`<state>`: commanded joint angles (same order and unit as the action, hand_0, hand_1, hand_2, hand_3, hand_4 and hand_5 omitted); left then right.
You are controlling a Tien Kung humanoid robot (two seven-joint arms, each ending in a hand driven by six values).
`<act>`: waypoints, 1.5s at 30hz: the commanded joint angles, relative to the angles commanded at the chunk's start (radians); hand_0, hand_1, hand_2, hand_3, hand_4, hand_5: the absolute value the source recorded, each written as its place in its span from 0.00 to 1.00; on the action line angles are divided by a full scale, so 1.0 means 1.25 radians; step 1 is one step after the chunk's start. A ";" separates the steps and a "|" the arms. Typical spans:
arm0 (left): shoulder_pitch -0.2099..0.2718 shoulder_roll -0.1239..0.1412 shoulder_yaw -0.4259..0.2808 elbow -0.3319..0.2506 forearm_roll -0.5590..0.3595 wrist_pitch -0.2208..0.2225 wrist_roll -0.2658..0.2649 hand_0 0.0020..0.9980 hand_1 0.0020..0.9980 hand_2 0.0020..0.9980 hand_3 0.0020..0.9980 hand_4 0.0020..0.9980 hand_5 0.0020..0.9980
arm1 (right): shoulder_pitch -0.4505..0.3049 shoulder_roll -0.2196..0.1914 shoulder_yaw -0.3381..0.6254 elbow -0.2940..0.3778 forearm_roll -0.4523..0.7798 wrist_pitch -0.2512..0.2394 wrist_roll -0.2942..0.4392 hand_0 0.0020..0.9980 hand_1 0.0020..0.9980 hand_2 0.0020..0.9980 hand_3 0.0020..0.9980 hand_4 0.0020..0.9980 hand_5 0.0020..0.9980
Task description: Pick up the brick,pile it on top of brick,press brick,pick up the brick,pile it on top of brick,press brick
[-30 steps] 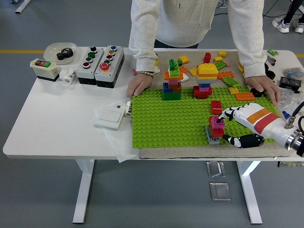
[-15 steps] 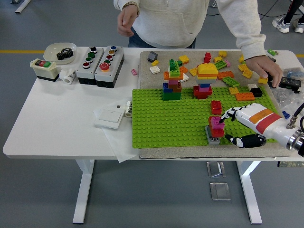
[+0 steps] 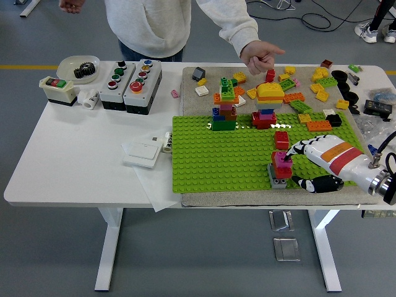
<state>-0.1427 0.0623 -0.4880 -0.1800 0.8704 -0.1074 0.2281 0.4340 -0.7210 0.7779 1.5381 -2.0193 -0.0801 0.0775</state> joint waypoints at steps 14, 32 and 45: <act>0.000 0.000 -0.002 0.000 0.001 0.000 0.000 0.79 0.69 0.59 0.54 0.52 0.50 | -0.004 -0.004 -0.005 0.000 -0.005 0.013 -0.002 0.68 0.67 0.77 0.73 0.70 0.33; 0.005 -0.001 0.002 0.000 0.000 -0.002 0.000 0.79 0.69 0.59 0.54 0.52 0.50 | -0.014 -0.011 -0.004 0.014 -0.007 0.014 0.005 0.63 0.65 0.76 0.73 0.72 0.35; 0.006 -0.001 0.012 0.000 -0.009 -0.003 -0.002 0.79 0.69 0.59 0.54 0.52 0.50 | -0.018 -0.011 -0.002 0.010 -0.007 0.015 0.006 0.62 0.64 0.76 0.71 0.71 0.34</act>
<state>-0.1349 0.0608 -0.4735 -0.1800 0.8592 -0.1107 0.2250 0.4112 -0.7352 0.7749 1.5511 -2.0276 -0.0614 0.0850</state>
